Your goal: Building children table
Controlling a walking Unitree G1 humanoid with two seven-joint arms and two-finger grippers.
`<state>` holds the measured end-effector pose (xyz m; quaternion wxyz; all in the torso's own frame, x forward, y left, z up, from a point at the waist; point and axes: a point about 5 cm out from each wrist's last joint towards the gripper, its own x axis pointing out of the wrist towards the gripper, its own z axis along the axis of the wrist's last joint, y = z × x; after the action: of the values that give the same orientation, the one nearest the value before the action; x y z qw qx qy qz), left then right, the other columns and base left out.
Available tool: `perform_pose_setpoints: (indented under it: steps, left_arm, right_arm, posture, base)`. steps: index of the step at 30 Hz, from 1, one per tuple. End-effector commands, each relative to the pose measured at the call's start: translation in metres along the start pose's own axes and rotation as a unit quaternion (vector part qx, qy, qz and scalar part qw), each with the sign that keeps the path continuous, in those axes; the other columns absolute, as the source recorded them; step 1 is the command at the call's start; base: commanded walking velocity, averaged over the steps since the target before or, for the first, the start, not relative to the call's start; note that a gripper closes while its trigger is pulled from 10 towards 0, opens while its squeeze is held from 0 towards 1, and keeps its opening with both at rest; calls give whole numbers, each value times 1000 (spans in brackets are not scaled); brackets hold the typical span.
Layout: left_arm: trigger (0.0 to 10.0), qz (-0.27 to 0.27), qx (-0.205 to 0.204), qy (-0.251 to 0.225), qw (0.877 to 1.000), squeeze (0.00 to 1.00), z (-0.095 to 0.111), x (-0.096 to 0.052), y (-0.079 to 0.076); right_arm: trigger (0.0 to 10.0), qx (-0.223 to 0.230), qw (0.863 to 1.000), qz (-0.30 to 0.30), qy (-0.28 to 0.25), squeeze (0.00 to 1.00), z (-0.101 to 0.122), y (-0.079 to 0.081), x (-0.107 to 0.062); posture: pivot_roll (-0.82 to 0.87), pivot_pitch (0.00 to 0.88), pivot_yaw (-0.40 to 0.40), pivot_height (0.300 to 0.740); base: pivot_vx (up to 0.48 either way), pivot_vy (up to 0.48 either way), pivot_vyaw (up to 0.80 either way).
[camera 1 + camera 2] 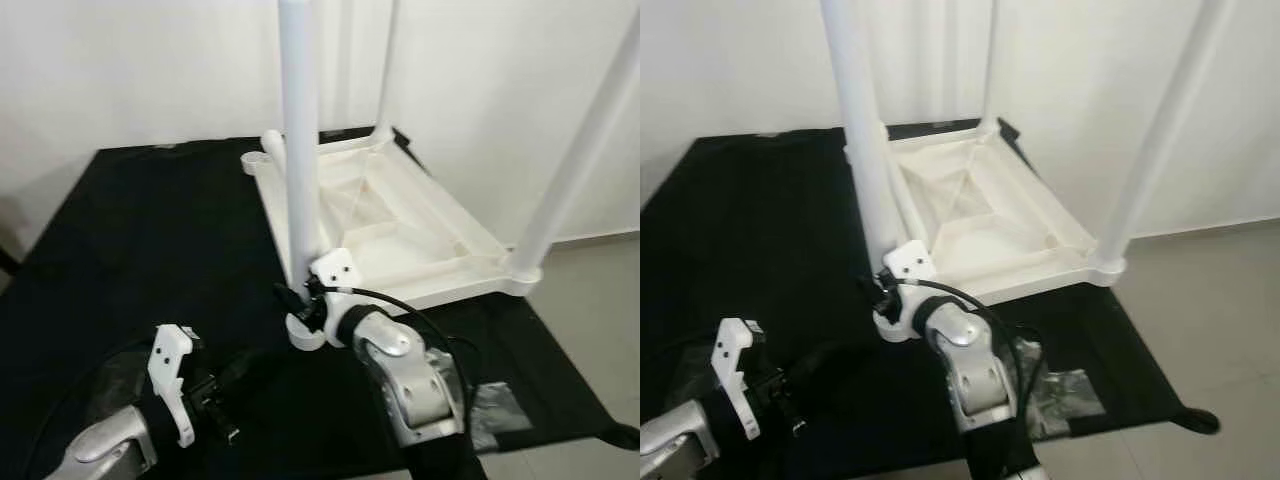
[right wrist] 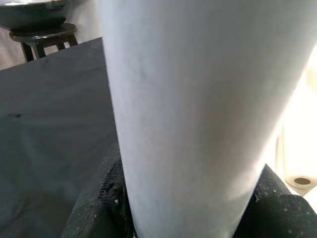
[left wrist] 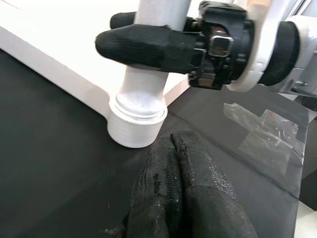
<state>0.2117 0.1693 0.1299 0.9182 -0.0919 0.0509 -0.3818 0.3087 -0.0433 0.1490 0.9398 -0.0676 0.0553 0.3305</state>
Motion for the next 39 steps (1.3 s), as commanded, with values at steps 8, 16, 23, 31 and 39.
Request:
perform_pose_setpoints:
  steps: [8, 16, 23, 31, 39]
  left_arm:
    - [10000, 4, -4, 2, 1000, 0, -3, 1, 1]
    - [10000, 4, -4, 0, 1000, 0, -4, 3, 3]
    - [10000, 6, -3, 2, 1000, 0, -6, 4, 3]
    - [10000, 5, -5, 3, 1000, 0, -7, 4, 3]
    - [10000, 1, -5, 1, 1000, 0, -6, 4, -1]
  right_arm:
    - [10000, 20, 994, 110, -10, 1000, 17, 5, 5]
    - [10000, -46, 945, 324, -21, 0, 20, -12, 1]
    - [10000, -60, 926, 372, 17, 0, 23, -34, 14]
    - [0, -47, 909, 412, 41, 0, 18, -44, 18]
    - [0, -50, 919, 390, 28, 0, -2, -51, 1]
  posture:
    - [7, 63, -6, 740]
    - [6, 50, -6, 740]
    - [16, 38, -4, 740]
    - [19, 31, -2, 740]
    - [14, 52, -9, 740]
  base:
    - [0, 0, 0]
    - [0, 0, 0]
    - [0, 0, 0]
    - [0, 0, 0]
    - [0, 0, 0]
